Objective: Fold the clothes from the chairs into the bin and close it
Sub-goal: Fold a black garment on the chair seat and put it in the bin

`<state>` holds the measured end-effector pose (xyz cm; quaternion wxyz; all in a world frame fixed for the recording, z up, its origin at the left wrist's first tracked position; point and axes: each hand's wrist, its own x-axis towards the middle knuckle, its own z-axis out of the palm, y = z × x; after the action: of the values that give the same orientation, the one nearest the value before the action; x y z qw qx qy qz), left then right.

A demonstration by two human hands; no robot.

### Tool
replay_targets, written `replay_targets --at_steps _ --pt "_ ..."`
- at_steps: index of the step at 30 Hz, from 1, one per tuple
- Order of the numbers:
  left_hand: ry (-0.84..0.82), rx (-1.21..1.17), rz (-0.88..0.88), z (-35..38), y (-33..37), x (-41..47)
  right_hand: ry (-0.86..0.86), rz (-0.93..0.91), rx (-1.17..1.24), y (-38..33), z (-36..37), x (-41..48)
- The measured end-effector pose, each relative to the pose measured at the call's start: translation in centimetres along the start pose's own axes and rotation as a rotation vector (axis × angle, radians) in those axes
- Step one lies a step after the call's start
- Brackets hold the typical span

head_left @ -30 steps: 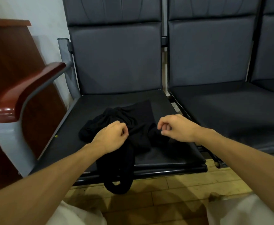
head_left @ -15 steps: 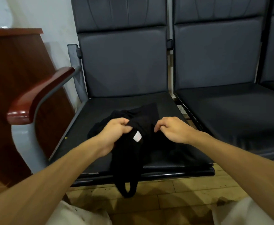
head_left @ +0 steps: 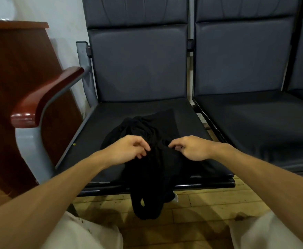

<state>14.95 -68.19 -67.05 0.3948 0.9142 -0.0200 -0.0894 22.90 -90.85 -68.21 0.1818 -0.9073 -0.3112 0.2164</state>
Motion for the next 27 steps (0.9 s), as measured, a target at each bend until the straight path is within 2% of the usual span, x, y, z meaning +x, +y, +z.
replay_targets --at_steps 2,3,7,11,13,17,19,21,24,27 --pt "-0.073 0.278 0.036 -0.1 -1.3 0.0 0.029 -0.016 -0.016 0.0 0.0 0.2" --pt "-0.134 0.339 0.028 0.0 -1.9 0.0 0.029 -0.019 -0.037 0.1 0.1 0.4" --pt "-0.202 0.441 -0.029 0.2 -2.4 0.0 0.016 0.084 -0.095 1.0 0.5 1.2" --pt "-0.276 0.659 -0.133 0.0 -3.7 0.4 0.073 0.204 -0.368 1.6 -0.4 0.8" --pt "-0.259 0.695 -0.169 -0.5 -4.2 0.7 0.14 0.266 -0.492 2.0 -1.2 0.1" --pt "-0.231 0.732 -0.24 -1.5 -4.8 1.0 0.225 0.368 -0.58 2.9 -1.9 -0.5" --pt "-0.2 0.74 -0.259 -1.7 -4.8 1.0 0.326 0.304 -0.588 2.8 -1.5 -0.2" --pt "-0.144 0.745 -0.233 -1.4 -4.6 1.0 0.395 0.144 -0.533 2.2 -0.9 0.4" --pt "-0.075 0.612 -0.102 -0.6 -3.7 1.0 0.234 -0.038 -0.424 1.4 0.0 1.3" --pt "-0.148 0.46 -0.051 0.5 -2.6 0.6 0.092 -0.087 -0.322 1.3 0.7 2.0"
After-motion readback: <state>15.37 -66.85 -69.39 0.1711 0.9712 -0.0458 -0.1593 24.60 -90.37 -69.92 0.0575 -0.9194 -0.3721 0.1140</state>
